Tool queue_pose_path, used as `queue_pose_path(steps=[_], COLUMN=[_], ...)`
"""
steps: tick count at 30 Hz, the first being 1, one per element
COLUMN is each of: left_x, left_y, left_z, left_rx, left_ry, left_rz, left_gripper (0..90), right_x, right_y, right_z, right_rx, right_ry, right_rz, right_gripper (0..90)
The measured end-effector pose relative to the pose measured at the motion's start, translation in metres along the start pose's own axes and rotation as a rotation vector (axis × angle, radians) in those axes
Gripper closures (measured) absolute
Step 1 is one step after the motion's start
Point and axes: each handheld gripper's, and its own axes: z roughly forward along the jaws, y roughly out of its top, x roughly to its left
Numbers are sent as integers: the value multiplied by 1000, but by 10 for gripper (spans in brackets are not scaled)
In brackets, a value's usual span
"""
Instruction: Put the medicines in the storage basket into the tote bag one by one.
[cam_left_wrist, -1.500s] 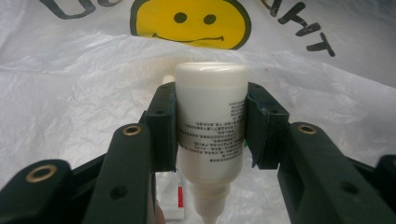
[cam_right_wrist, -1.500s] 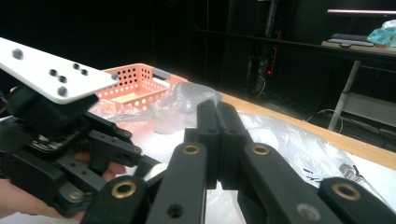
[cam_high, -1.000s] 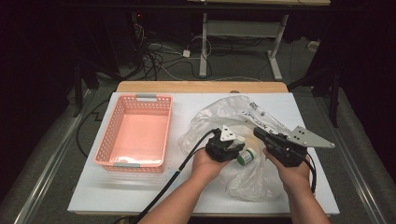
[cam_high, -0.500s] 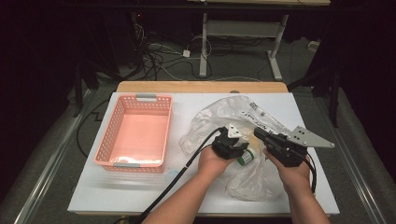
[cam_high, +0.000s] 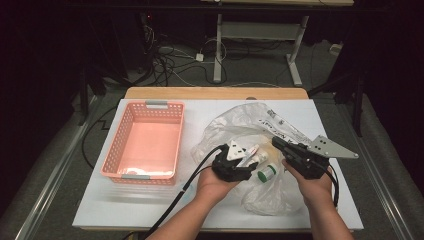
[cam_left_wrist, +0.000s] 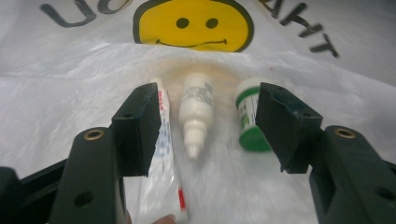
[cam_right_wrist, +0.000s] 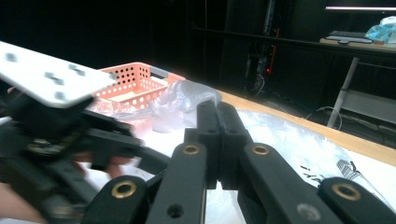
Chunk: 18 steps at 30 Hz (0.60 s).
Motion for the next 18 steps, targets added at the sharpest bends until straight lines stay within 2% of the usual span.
queue_pose_path(steps=[2, 3, 5, 6, 8, 10, 11, 12, 13, 14, 15, 16, 18], left_x=[-1, -2, -3, -3, -2, -1, -1, -1, -2, -2, -2, -1, 0], left_y=[-4, -14, -25, -25, -42, -52, -52, -61, -64, -64, -71, -72, -71], left_z=[-6, -15, -23, -23, -29, -29, -29, -26, -24, -24, -19, -17, -16], left_rx=[-1, 12, 33, 33, 86, 129, 129, 182, 213, 213, 252, 273, 281], left_ry=[-5, -8, -4, -4, -3, 6, 6, 10, 29, 29, 66, 65, 63], left_rz=[-1, 1, 4, 4, -12, -23, -23, -39, -37, -37, -50, -67, -75], left_gripper=[395, 393, 372, 363, 325, 274, 243, 200, 156, 119, 87, 73, 75], right_x=[0, 0, 0, 1, 1, 2, 2, 2, 2, 2, 3, 3, 2], right_y=[0, 0, 0, 0, 0, 0, 0, 0, 0, 0, 0, 0, 0], right_z=[0, 0, 1, 1, 1, 1, 1, 1, 2, 2, 1, 1, 1], right_rx=[1, 1, 4, 7, 8, 9, 9, 10, 10, 10, 10, 9, 6], right_ry=[-1, -2, -3, -3, -1, -1, -1, -2, -1, -1, -1, -2, -1], right_rz=[-1, -4, -4, -5, -6, -5, -5, -5, -5, -6, -5, -5, -7], right_gripper=[900, 900, 900, 900, 900, 900, 900, 900, 900, 900, 900, 900, 900])
